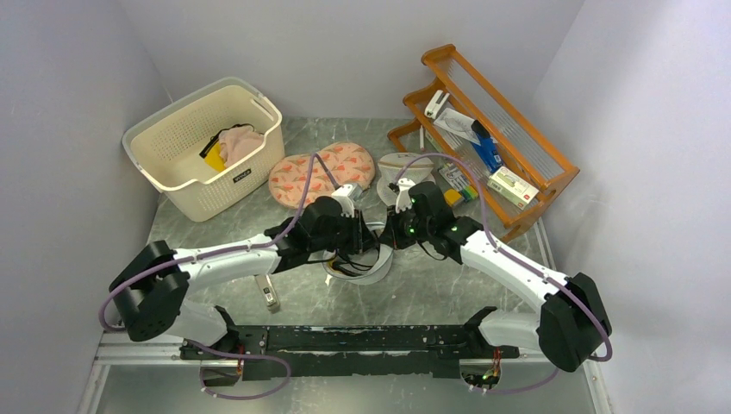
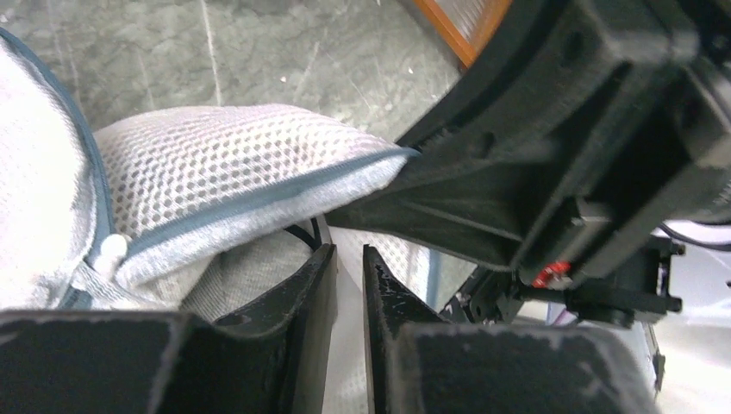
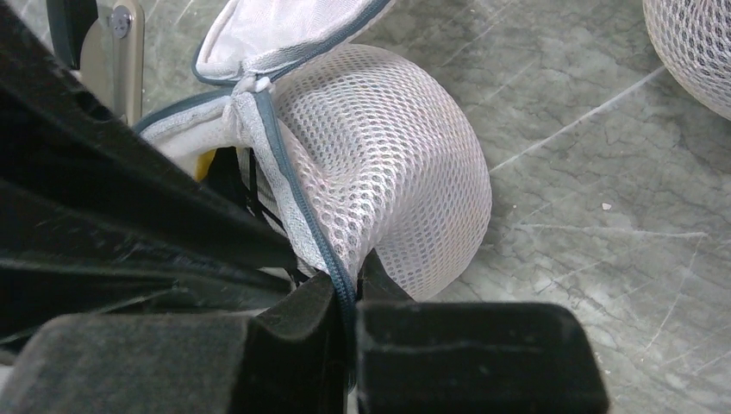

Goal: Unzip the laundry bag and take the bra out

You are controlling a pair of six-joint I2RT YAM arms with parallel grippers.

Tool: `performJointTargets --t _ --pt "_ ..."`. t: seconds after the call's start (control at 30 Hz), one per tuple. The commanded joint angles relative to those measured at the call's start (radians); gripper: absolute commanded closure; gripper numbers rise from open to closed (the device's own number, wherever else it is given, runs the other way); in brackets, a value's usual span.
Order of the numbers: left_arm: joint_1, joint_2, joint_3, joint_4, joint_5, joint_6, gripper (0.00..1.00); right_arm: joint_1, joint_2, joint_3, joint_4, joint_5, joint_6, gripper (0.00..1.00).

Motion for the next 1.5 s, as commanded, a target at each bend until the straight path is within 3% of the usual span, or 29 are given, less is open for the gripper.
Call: performJointTargets --t 0.0,0.7,0.77,0.87,1.03,1.47 --pt "-0.006 0.044 0.000 0.090 -0.081 -0.024 0.73 0.005 -0.027 -0.002 0.012 0.007 -0.003 1.00" --pt "-0.006 0.221 0.063 0.221 -0.077 -0.023 0.50 0.015 -0.032 -0.011 0.014 -0.007 0.003 1.00" --pt "-0.005 0.232 0.079 0.208 -0.078 -0.013 0.54 0.018 -0.030 -0.009 0.010 -0.002 0.002 1.00" --pt "-0.005 0.226 0.082 0.187 -0.088 0.003 0.72 0.018 -0.037 -0.015 0.008 0.018 0.003 1.00" --pt "-0.005 0.150 0.057 0.125 -0.096 0.046 0.92 0.018 -0.037 -0.018 0.000 0.045 0.003 1.00" --pt "-0.005 -0.160 -0.039 -0.012 0.031 0.177 0.93 0.019 -0.013 -0.025 0.042 0.117 0.037 1.00"
